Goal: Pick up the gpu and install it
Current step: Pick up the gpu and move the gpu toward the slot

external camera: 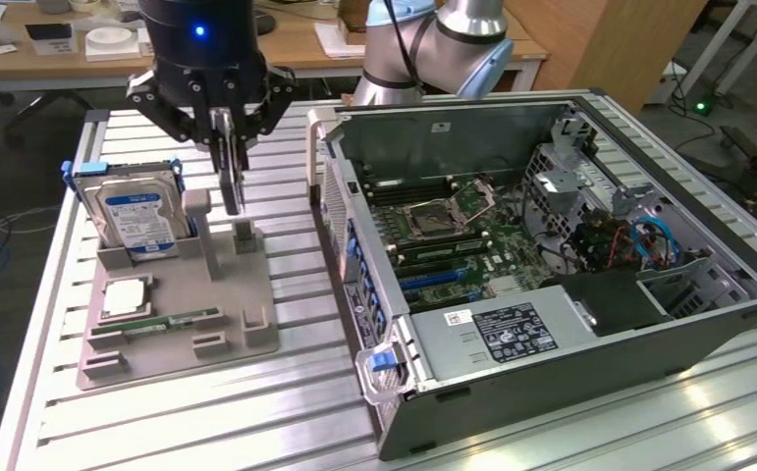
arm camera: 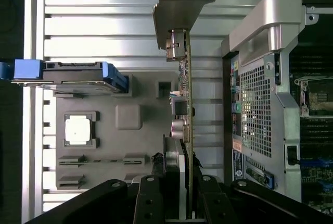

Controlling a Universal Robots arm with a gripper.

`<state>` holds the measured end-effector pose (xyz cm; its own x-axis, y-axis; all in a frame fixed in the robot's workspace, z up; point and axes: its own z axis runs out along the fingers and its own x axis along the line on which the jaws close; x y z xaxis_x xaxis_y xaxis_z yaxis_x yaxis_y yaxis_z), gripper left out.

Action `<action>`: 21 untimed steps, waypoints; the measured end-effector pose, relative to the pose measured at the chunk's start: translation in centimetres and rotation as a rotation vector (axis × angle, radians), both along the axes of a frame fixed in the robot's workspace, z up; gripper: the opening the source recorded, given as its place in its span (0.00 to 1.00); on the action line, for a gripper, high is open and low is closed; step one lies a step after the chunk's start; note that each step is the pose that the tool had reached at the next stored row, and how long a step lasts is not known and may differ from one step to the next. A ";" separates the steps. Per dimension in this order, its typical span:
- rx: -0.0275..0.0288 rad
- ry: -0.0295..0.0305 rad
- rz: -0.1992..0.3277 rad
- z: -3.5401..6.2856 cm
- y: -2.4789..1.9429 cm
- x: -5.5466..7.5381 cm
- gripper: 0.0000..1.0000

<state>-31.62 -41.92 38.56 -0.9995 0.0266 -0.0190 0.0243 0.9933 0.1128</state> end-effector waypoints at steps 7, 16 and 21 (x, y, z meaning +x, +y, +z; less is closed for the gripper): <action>0.0081 0.0000 0.000 0.76 0.00 0.0 0.28; 0.0192 0.0000 0.000 1.66 0.00 0.0 0.28; 0.0276 0.0000 0.000 2.14 0.00 0.0 0.28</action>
<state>-31.62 -41.92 40.70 -0.9995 0.0271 -0.0182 0.0243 0.9898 0.1402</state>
